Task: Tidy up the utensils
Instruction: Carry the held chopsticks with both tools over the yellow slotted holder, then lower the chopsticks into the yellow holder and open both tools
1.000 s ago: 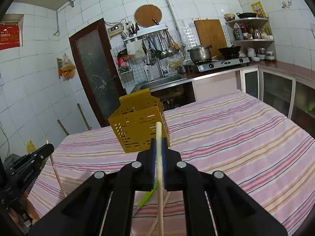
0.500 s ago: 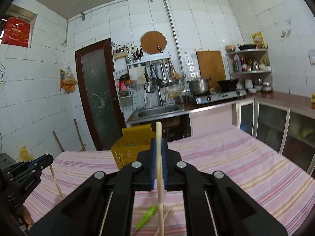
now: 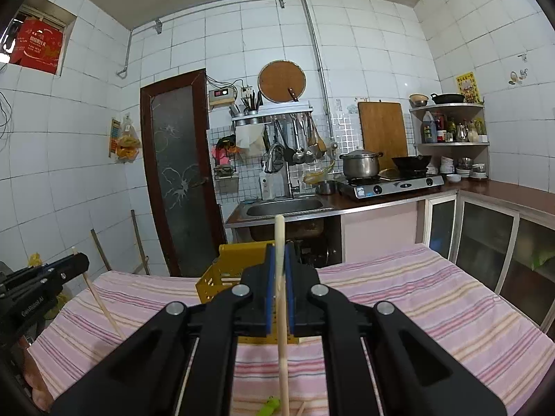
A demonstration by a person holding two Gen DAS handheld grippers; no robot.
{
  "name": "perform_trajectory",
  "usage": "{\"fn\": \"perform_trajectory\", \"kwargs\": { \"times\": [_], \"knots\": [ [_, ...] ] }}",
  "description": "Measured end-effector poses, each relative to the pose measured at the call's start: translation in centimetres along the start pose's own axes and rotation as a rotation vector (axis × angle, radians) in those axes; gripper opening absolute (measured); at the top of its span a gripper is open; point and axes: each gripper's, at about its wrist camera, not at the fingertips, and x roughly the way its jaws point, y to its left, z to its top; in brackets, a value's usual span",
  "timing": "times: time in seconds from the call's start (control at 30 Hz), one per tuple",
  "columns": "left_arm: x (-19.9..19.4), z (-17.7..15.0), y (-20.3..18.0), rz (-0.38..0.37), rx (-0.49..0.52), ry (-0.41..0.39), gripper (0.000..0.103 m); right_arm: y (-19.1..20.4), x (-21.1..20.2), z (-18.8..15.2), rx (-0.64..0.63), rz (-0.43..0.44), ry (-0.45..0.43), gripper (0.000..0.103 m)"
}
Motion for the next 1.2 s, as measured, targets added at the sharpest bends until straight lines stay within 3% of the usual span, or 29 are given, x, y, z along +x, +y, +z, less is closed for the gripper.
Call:
{"fn": "perform_trajectory", "kwargs": {
  "times": [0.27,0.5,0.83,1.0,1.2],
  "knots": [
    [1.9,2.9,0.6,-0.05,-0.029,0.003,0.004,0.1,2.2,1.4,-0.005,-0.002,-0.009,0.006],
    [3.3,8.1,0.5,-0.131,-0.058,-0.049,0.004,-0.6,4.3,5.0,0.024,0.006,-0.052,0.006],
    [7.6,12.7,-3.0,-0.117,-0.008,-0.168,0.004,-0.1,10.6,11.1,0.067,0.042,-0.172,0.006],
    [12.8,11.8,-3.6,-0.102,0.007,-0.157,0.004,0.3,15.1,10.1,0.069,0.069,-0.197,0.006],
    [18.7,7.1,-2.8,-0.071,0.017,-0.054,0.004,0.0,19.4,5.2,0.016,0.046,-0.094,0.006]
  ]
}}
